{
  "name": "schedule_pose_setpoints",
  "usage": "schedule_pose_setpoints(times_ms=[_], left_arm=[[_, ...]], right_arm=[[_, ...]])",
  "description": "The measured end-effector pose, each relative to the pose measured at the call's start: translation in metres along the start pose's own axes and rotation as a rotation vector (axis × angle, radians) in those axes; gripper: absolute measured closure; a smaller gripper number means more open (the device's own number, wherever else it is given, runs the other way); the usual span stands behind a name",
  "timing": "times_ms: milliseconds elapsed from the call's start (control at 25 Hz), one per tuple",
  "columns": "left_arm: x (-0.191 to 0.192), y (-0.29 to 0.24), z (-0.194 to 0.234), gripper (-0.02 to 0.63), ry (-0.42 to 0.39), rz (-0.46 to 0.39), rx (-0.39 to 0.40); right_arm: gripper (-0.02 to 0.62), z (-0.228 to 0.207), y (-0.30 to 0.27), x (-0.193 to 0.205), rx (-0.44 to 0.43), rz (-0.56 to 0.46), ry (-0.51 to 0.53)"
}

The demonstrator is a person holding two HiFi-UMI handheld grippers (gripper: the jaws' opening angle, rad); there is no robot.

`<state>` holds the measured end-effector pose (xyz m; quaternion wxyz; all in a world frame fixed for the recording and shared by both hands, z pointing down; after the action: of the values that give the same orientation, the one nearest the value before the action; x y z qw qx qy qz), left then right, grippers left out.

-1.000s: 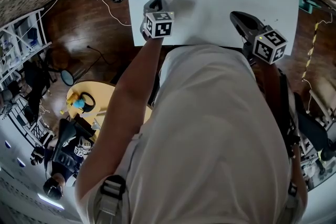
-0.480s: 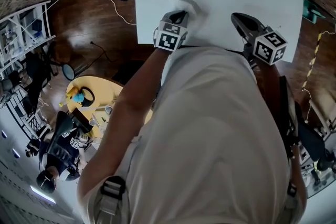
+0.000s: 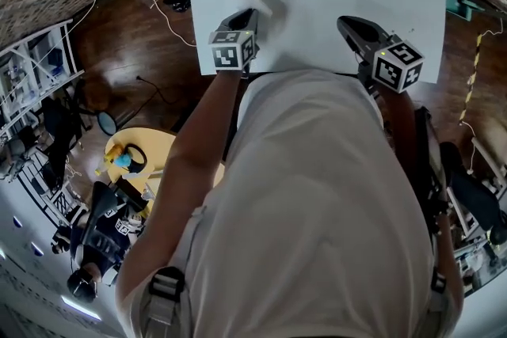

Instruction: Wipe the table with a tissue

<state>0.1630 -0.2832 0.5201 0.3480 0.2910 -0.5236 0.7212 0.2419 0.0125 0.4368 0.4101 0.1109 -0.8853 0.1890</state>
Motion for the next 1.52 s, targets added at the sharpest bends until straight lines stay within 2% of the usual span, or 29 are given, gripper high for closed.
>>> schedule_pose_setpoints(times_ms=[200,480,720,920,1080,1240,1400,1520], left_arm=[[-0.014,-0.024,-0.001,0.583,-0.031,0.011,0.018],[-0.023,-0.031,0.007,0.583,-0.038,0.004,-0.015],[-0.051,-0.043,0.027,0.583,-0.016,0.003,-0.119],[-0.057,-0.061,0.029,0.583,-0.094,0.004,-0.171],[-0.058,-0.067,0.037,0.583,-0.105,0.006,-0.217],[-0.053,-0.074,0.034,0.583,-0.090,0.024,-0.196],[-0.052,-0.076,0.029,0.583,-0.094,0.005,-0.204],[-0.051,-0.080,0.020,0.583,-0.110,0.011,-0.162]], right_arm=[[0.588,-0.012,0.009,-0.001,0.029,-0.015,-0.007],[0.588,-0.014,0.017,0.008,0.038,-0.024,-0.020],[0.588,-0.015,0.023,0.007,0.051,-0.041,-0.030],[0.588,-0.017,0.034,0.008,0.070,-0.050,-0.045],[0.588,-0.020,0.040,0.009,0.085,-0.060,-0.054],[0.588,-0.023,0.045,0.009,0.096,-0.062,-0.065],[0.588,-0.024,0.046,0.008,0.094,-0.067,-0.075],[0.588,-0.025,0.045,0.008,0.091,-0.066,-0.078]])
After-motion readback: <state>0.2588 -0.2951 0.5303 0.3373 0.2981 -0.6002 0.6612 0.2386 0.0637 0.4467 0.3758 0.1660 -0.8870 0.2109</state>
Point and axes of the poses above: the fingertips, and each gripper's own axes: y backward along the fingers, z to its left, x out of its underside, the point moved 9 cm from there along y, backward along the fingers, and after that the axes turned 14 degrees about -z, right-handed, at the moved point
